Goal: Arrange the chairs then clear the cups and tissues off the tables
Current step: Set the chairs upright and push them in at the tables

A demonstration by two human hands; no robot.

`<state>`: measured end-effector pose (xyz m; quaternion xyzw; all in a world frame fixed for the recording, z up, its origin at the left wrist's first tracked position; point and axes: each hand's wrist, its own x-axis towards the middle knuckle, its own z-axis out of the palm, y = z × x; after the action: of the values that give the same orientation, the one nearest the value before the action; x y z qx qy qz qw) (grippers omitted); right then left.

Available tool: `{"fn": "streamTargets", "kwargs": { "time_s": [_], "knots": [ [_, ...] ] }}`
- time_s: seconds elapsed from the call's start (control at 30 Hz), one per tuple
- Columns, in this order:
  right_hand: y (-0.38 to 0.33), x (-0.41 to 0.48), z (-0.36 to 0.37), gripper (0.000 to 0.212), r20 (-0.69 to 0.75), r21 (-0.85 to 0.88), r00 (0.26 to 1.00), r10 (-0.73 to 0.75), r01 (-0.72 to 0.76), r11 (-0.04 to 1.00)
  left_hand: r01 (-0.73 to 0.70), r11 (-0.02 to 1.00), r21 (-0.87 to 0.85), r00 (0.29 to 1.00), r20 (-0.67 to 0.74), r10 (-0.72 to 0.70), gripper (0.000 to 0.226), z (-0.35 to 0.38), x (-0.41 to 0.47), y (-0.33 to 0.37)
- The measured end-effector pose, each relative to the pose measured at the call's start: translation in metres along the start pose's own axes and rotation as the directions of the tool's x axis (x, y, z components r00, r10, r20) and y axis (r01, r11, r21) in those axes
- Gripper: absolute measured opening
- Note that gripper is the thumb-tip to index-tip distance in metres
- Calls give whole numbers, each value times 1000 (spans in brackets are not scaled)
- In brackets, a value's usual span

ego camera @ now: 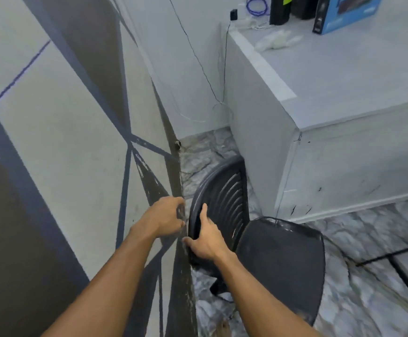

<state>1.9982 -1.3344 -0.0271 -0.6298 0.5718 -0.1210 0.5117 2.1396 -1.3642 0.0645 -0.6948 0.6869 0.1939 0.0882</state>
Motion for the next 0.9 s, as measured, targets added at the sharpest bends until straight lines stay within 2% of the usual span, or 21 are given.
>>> {"fn": "streamTargets", "kwargs": {
  "time_s": [0.13,0.27,0.43,0.53,0.63,0.73,0.83,0.9],
  "knots": [
    [-1,-1,3,119,-58,84,997,41,-36,996,-172,985,35,984,46,170,83,-3,33,13],
    [10,-20,-28,119,-62,100,997,47,-41,994,-405,912,62,912,102,398,124,-13,52,40],
    [32,-75,-108,108,-48,145,997,57,-49,988,-598,794,110,801,74,594,114,-25,59,98],
    [47,-116,-162,96,-64,228,994,93,-76,971,-667,742,69,743,-17,669,108,-15,57,140],
    [64,-155,-199,73,-193,223,970,149,-105,969,-716,698,16,688,-148,710,95,4,46,193],
    [79,-188,-213,50,-431,52,878,207,-205,977,-734,679,-35,665,-242,706,82,22,27,253],
    [103,-216,-215,45,-645,-193,739,194,-403,894,-720,694,11,680,-183,710,79,37,8,309],
    [124,-236,-220,39,-733,-223,657,176,-478,850,-751,653,100,639,-140,757,86,47,-2,335]
  ]
}}
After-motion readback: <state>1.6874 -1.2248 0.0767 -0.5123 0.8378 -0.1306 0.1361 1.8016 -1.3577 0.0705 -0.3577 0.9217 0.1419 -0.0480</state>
